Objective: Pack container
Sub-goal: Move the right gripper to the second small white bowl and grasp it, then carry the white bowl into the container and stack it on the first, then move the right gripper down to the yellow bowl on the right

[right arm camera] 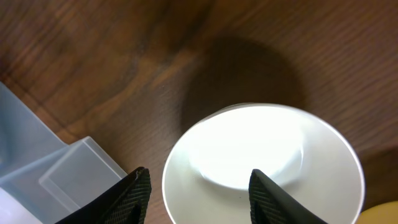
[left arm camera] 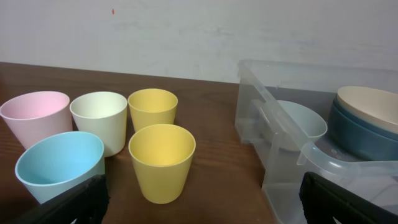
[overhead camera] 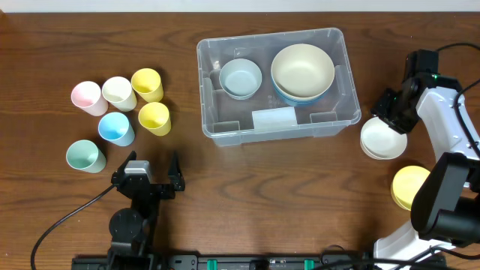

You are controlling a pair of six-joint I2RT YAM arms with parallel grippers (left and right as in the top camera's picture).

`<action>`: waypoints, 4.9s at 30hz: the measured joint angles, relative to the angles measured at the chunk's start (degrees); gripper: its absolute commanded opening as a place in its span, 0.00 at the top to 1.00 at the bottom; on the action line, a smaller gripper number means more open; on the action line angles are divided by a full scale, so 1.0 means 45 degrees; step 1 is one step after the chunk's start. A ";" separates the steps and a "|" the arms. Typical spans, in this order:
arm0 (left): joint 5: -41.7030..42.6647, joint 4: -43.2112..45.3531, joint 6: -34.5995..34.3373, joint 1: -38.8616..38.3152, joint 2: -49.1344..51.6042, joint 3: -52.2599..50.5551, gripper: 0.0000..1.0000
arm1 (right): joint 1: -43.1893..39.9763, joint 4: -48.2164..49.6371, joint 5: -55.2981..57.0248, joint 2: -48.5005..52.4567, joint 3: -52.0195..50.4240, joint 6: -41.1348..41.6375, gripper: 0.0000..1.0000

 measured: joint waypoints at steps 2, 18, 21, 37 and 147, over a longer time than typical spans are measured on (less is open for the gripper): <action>0.0000 0.0000 0.0000 0.0000 0.0000 0.0000 0.02 | 0.0000 0.0039 0.0053 0.0000 -0.0034 0.0452 0.50; 0.0000 0.0000 0.0005 0.0000 0.0000 0.0000 0.02 | 0.0102 0.2919 0.0136 0.0005 -0.2142 0.1792 0.77; 0.0000 0.0000 0.0000 0.0000 0.0000 0.0000 0.02 | 0.0102 0.3235 0.0136 0.0000 -0.2152 0.1792 0.86; 0.0000 0.0000 0.0000 0.0000 0.0000 0.0000 0.02 | 0.0102 0.4648 0.0170 0.0000 -0.1938 0.0204 0.99; 0.0000 0.0000 0.0005 0.0000 0.0000 0.0000 0.02 | 0.2011 -1.0418 0.0617 -0.2540 1.1268 -0.3895 0.28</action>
